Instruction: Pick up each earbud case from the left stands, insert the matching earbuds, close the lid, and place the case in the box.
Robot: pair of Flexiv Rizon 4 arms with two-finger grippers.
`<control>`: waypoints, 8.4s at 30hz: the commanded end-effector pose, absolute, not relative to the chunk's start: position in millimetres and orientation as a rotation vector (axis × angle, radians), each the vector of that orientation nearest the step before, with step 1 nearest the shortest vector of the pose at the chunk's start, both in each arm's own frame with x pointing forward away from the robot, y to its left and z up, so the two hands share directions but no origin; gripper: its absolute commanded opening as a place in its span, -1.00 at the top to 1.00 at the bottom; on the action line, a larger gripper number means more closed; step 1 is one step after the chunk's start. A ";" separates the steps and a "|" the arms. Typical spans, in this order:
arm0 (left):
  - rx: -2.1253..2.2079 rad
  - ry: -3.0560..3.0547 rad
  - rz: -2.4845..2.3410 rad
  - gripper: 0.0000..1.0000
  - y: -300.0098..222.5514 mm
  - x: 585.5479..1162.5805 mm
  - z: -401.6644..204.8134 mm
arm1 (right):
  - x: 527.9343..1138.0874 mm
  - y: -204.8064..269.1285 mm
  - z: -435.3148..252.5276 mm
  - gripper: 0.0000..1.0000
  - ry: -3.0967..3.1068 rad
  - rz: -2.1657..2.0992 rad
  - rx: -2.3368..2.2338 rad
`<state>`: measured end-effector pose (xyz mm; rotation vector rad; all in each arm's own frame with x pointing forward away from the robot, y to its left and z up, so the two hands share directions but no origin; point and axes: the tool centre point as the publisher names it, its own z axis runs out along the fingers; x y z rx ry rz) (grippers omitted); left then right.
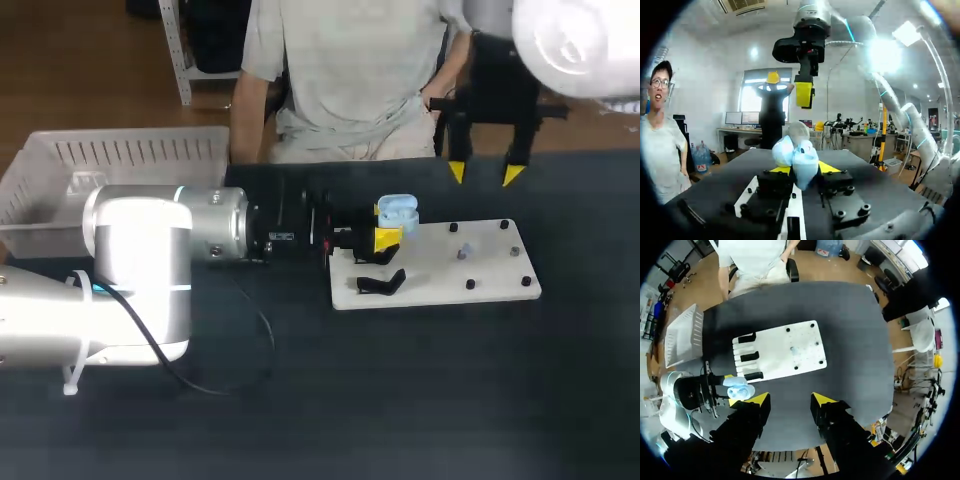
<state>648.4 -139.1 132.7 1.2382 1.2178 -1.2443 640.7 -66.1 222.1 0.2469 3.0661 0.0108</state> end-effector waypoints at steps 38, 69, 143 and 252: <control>1.240 1.219 -1.245 1.00 -139.7 649.2 132.9 | 695.4 -93.0 80.8 -0.31 3.093 0.185 -0.027; 1.240 1.219 -1.245 1.00 -139.7 649.2 132.9 | 702.9 -90.2 34.0 0.26 3.137 0.199 -0.024; 1.240 1.219 -1.245 1.00 -139.7 649.2 132.9 | 635.4 -74.7 227.3 1.00 3.169 0.123 -0.028; 1.240 1.219 -1.245 1.00 -139.7 649.2 132.9 | 626.9 32.9 184.1 1.00 3.124 -0.293 -0.450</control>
